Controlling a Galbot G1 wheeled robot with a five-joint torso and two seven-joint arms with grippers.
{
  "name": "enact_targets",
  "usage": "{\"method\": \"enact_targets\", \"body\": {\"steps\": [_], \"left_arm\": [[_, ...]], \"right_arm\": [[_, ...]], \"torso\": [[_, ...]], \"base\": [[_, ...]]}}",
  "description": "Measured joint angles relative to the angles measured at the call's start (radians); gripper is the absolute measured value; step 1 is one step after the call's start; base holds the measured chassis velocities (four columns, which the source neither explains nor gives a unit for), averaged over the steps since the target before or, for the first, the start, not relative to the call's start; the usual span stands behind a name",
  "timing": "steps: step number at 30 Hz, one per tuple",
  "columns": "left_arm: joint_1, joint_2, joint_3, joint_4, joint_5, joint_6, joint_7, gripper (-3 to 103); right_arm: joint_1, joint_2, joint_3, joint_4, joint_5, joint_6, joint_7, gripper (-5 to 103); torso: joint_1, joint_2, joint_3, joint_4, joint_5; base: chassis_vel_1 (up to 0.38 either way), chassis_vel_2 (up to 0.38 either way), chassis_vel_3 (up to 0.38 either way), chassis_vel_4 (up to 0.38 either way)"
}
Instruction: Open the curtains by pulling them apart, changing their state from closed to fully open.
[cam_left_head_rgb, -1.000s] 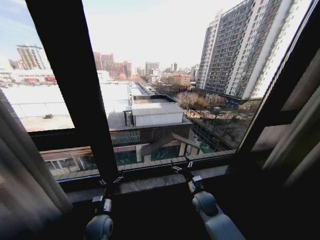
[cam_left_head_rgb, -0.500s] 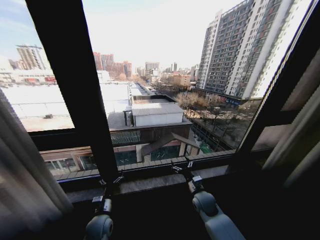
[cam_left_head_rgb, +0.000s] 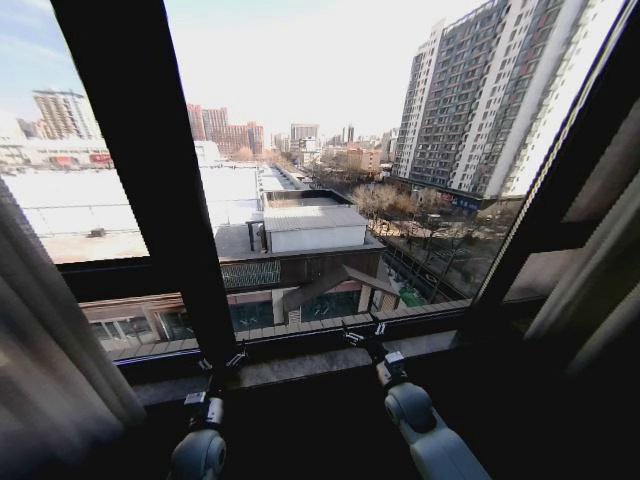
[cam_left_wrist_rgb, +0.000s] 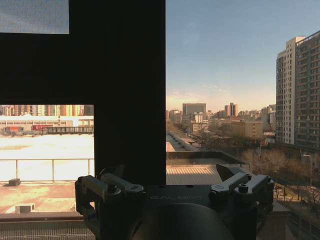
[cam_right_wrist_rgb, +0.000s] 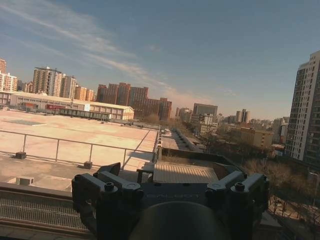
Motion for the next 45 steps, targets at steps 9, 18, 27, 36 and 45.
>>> {"method": "enact_targets", "body": {"steps": [9,18,27,36,45], "left_arm": [[-0.015,0.037,-0.077,0.079,0.047,-0.093,0.011,100],[-0.006,0.179,-0.196,-0.055,-0.075,-0.014,-0.044,100],[0.035,0.125,-0.120,-0.026,-0.038,-0.072,-0.048,100],[0.046,0.109,-0.099,-0.016,-0.026,-0.080,-0.048,100],[0.058,0.105,-0.109,-0.017,-0.022,-0.085,-0.046,100]], "right_arm": [[0.000,0.000,0.000,0.000,0.000,0.000,0.000,100],[0.000,0.000,0.000,0.000,0.000,0.000,0.000,100],[0.000,0.000,0.000,0.000,0.000,0.000,0.000,100],[0.000,0.000,0.000,0.000,0.000,0.000,0.000,100],[0.000,0.000,0.000,0.000,0.000,0.000,0.000,100]], "torso": [[0.000,0.000,0.000,-0.0006,-0.0006],[0.000,0.000,0.000,-0.0006,-0.0002],[0.000,0.000,0.000,-0.0006,-0.0007],[0.000,0.000,0.000,-0.0007,-0.0002],[0.000,0.000,0.000,-0.0007,-0.0002]], "base": [[0.000,0.000,0.000,0.000],[0.000,0.000,0.000,0.000],[0.000,0.000,0.000,0.000],[0.000,0.000,0.000,0.000],[0.000,0.000,0.000,0.000]]}}
